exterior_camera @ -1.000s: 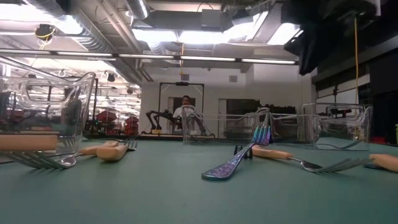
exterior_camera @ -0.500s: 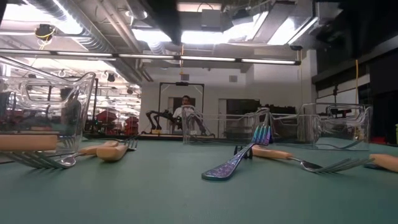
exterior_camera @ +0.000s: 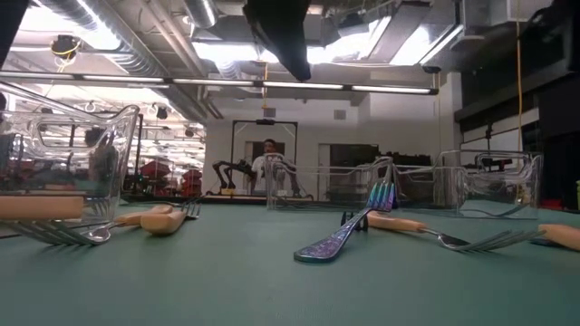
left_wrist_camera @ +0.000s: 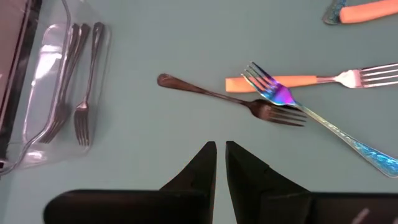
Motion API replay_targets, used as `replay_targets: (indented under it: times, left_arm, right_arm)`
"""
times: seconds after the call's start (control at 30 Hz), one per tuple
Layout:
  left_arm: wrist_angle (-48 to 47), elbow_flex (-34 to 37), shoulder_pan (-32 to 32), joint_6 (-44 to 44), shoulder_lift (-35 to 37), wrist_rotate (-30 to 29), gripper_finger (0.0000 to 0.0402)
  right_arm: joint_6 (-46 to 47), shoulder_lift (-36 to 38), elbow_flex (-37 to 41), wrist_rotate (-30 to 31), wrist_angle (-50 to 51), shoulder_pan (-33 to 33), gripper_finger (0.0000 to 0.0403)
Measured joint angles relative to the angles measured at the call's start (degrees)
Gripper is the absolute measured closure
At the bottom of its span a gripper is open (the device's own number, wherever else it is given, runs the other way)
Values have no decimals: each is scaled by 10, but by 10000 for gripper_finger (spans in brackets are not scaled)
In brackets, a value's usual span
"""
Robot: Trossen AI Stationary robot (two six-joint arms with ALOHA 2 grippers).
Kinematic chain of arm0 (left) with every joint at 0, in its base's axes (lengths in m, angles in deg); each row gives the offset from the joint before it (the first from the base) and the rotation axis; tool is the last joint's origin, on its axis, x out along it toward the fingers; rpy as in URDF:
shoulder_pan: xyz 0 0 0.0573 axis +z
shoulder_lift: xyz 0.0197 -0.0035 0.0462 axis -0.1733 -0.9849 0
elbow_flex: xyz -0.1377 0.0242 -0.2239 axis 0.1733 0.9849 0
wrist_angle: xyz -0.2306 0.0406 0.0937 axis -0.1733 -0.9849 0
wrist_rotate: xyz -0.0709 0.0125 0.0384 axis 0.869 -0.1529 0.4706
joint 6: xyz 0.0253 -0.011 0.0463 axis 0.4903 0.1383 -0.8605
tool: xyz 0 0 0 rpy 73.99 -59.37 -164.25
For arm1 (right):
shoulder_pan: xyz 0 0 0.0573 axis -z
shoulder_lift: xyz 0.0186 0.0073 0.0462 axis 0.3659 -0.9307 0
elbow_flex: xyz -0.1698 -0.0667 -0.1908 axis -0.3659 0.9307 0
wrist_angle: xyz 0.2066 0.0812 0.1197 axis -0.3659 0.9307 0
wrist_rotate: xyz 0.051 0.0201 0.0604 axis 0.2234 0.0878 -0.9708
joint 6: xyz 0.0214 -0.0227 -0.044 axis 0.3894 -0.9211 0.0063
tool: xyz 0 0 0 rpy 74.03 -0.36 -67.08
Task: Sort silverware by color (type)
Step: Put the blue fork into the top right transparent bin
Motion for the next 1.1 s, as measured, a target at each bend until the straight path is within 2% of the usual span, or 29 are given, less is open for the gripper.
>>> replay_targets:
  times: [0.23,0.47,1.1]
  left_arm:
    - [0,0,7,0,0,1,372]
    - [0,0,6,0,0,1,372]
    - [0,0,6,-1,0,1,372]
  right_arm:
    - [88,-42,0,15,-1,-68,343]
    - [108,-106,0,14,-3,-104,343]
    - [123,-225,0,8,-25,-105,343]
